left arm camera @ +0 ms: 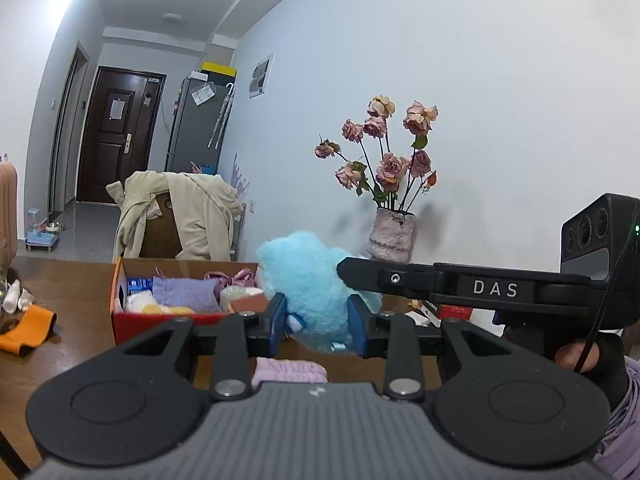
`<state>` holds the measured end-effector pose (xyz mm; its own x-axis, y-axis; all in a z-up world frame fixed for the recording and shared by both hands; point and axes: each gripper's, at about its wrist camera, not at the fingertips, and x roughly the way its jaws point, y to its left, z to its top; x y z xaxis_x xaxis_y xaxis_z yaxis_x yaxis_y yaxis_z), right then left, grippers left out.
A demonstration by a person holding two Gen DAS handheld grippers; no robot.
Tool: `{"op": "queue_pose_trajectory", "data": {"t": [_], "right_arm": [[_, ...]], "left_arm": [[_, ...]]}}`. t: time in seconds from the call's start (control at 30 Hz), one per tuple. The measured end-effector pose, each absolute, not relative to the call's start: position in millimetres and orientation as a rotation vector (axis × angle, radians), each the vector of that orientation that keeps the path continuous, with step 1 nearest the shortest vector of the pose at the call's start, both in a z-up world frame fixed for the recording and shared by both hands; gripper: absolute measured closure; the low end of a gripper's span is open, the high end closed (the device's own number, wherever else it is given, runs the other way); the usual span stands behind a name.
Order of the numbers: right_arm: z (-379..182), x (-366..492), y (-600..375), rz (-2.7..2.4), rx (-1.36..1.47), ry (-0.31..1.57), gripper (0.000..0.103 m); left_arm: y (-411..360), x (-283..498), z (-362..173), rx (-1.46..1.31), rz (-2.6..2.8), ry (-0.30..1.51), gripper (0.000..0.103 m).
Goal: Organize soft objects
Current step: 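Lift the light-blue puff into the box and open both grippers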
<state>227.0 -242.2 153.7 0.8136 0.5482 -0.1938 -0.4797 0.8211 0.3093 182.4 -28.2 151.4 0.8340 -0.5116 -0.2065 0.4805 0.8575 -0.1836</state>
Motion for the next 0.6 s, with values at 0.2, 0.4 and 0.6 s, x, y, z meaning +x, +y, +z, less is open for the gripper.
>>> {"op": "queue_pose_trajectory", "data": {"t": [0.2, 0.4, 0.6], "right_arm": [[198, 265, -232, 0.545, 0.192, 0.266, 0.073], [223, 366, -221, 0.492, 0.137, 0.359, 0.073], [194, 494, -216, 0.444, 0.195, 0.572, 0.075]], "left_arm": [[-21, 232, 188, -0.111, -0.545, 0.247, 0.07], [-11, 343, 201, -0.185, -0.561, 0.381, 0.07], [-6, 462, 168, -0.28, -0.532, 0.568, 0.072]]}}
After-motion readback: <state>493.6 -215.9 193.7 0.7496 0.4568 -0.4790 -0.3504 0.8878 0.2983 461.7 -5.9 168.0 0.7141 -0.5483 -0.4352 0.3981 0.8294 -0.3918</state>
